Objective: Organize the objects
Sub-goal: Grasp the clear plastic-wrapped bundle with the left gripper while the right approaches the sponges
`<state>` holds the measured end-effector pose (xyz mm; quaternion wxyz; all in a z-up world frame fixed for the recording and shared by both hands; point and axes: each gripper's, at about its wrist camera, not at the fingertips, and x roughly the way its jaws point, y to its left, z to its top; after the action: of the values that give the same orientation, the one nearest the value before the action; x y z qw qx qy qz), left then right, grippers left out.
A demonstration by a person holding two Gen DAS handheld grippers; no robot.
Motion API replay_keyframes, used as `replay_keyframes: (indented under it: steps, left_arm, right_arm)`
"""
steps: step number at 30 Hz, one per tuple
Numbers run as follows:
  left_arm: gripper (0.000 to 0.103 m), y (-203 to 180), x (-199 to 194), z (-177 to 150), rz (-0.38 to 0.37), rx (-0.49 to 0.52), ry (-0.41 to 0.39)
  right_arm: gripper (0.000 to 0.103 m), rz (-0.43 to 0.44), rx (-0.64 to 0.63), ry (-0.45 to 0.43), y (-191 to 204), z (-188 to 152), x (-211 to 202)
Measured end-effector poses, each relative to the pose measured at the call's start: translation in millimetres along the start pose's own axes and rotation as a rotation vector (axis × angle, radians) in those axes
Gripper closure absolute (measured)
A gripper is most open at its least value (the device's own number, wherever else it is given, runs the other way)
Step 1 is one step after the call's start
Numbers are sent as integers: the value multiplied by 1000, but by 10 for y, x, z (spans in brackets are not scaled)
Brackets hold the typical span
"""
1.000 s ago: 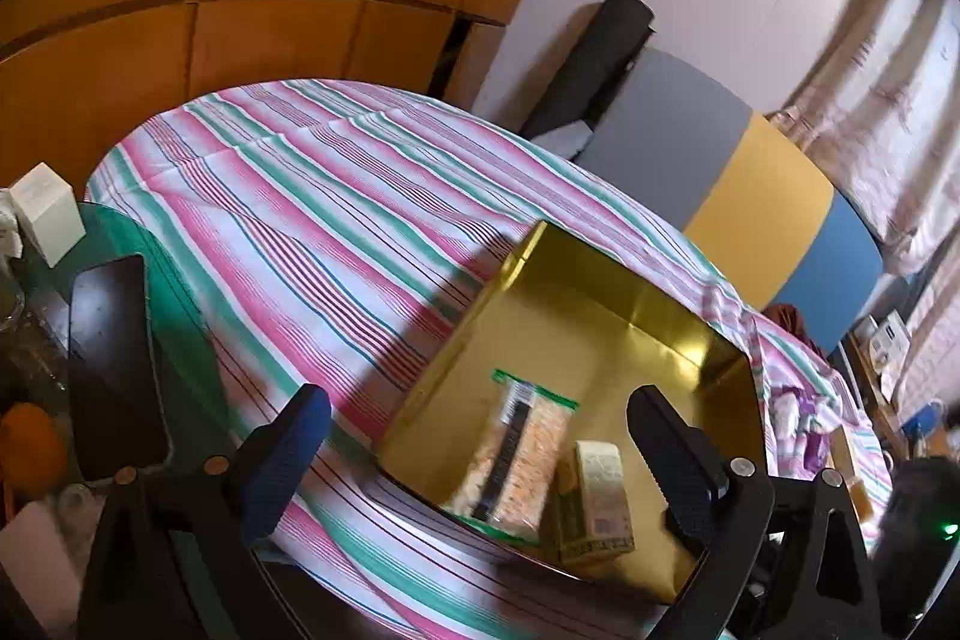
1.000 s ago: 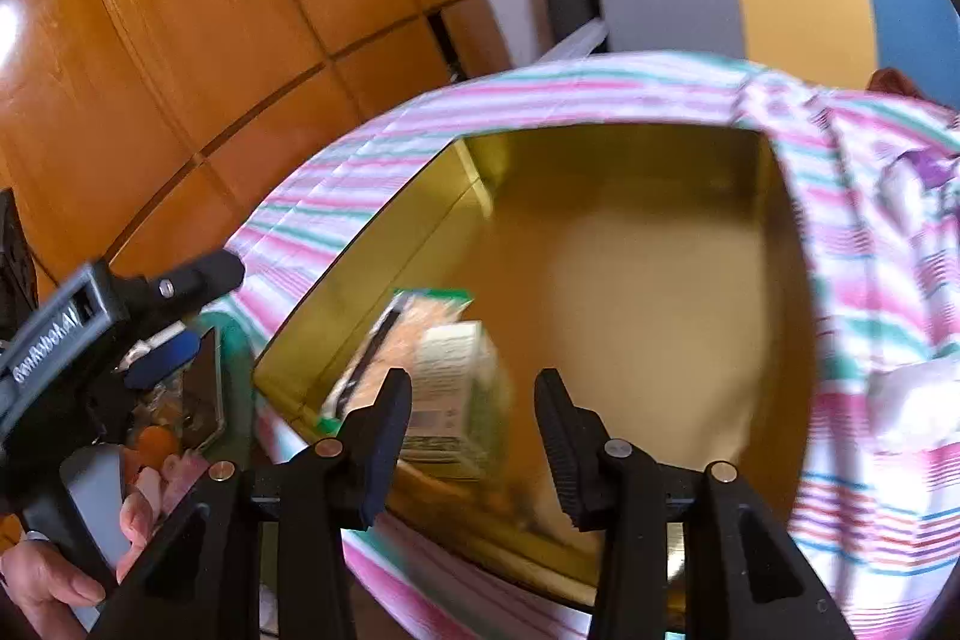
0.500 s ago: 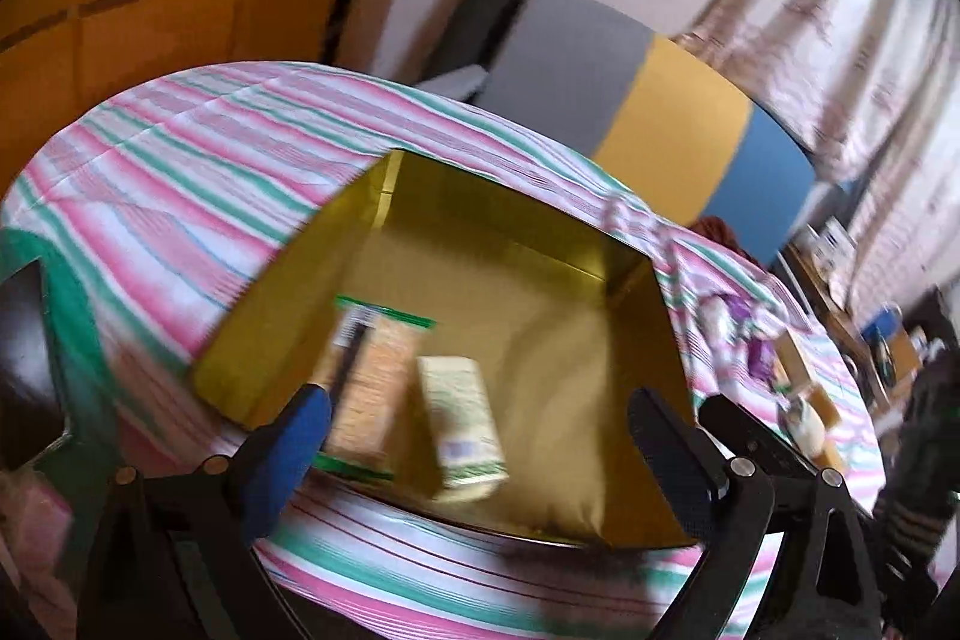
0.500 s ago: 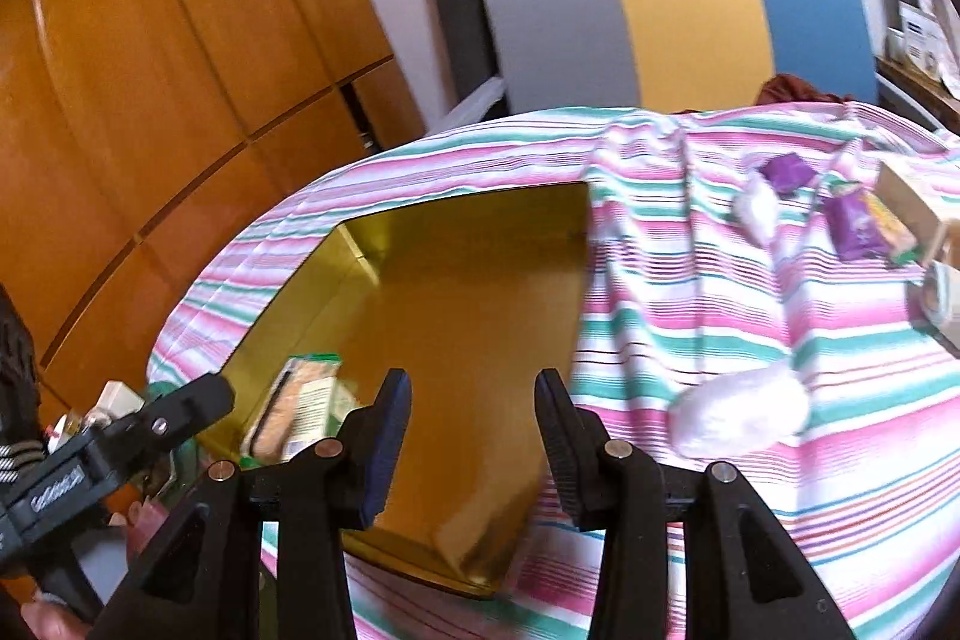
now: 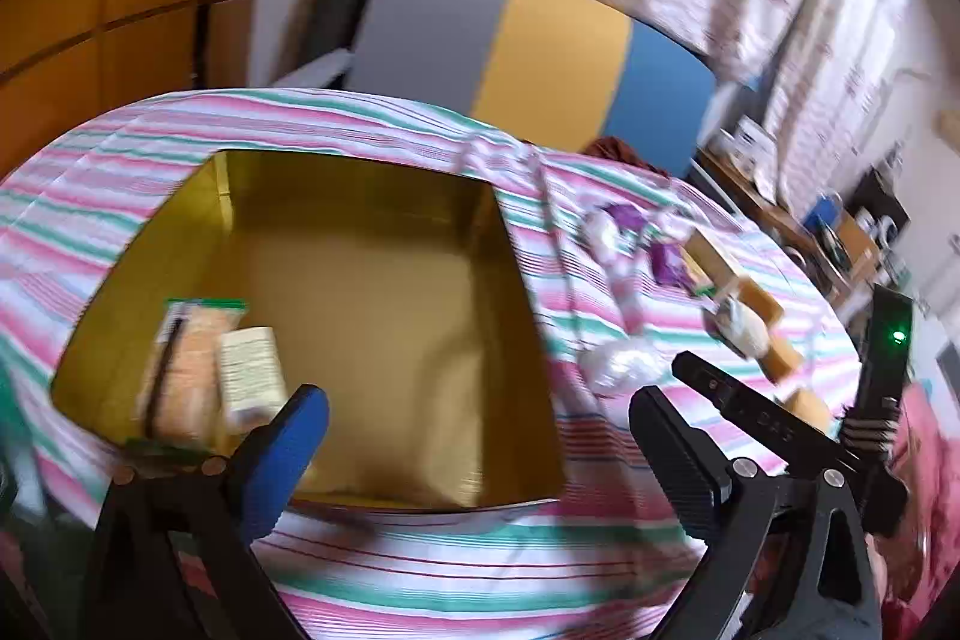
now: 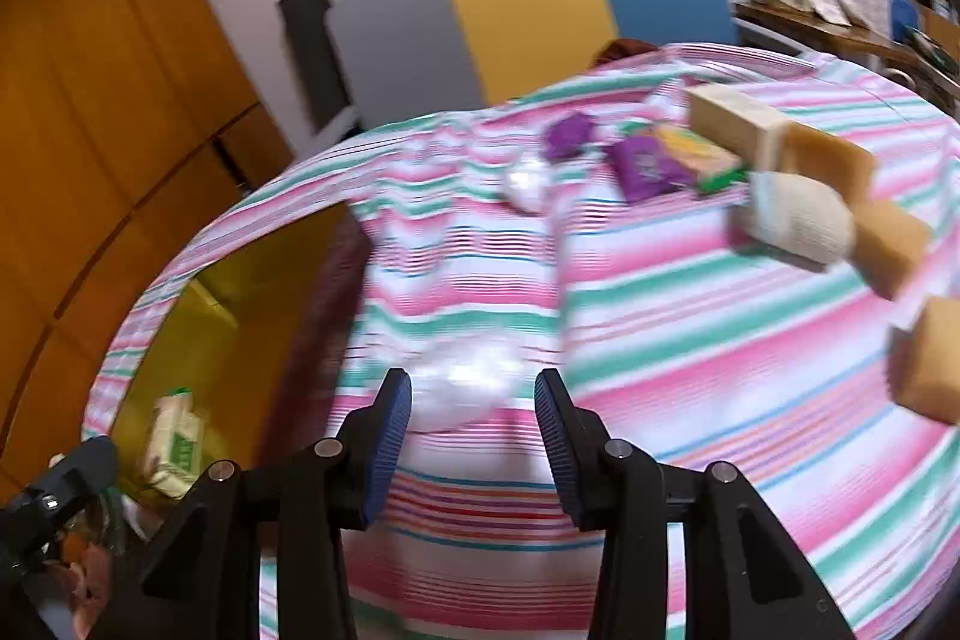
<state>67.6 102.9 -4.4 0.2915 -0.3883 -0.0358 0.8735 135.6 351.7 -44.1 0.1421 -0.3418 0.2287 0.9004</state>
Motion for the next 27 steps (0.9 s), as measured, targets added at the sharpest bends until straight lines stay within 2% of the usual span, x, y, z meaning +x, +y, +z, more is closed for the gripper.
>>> replay_keyframes:
  steps: [8, 13, 20, 23, 27]
  left_arm:
    - [1, -592, 309, 47, -73, 153, 66]
    - [1, -906, 598, 83, -80, 229, 104]
    - [1, -1199, 1057, 105, -42, 315, 144]
    - [1, -1273, 1242, 113, -2, 357, 152]
    - [8, -1321, 1435, 78, 22, 396, 176]
  right_arm:
    - [60, -78, 101, -21, -532, -6, -103]
    - [60, -136, 127, -46, -789, -14, -201]
    - [59, -165, 190, -59, -1085, -72, -314]
    - [59, -188, 201, -77, -1192, -90, -405]
    - [59, -223, 237, -119, -1387, -103, -579]
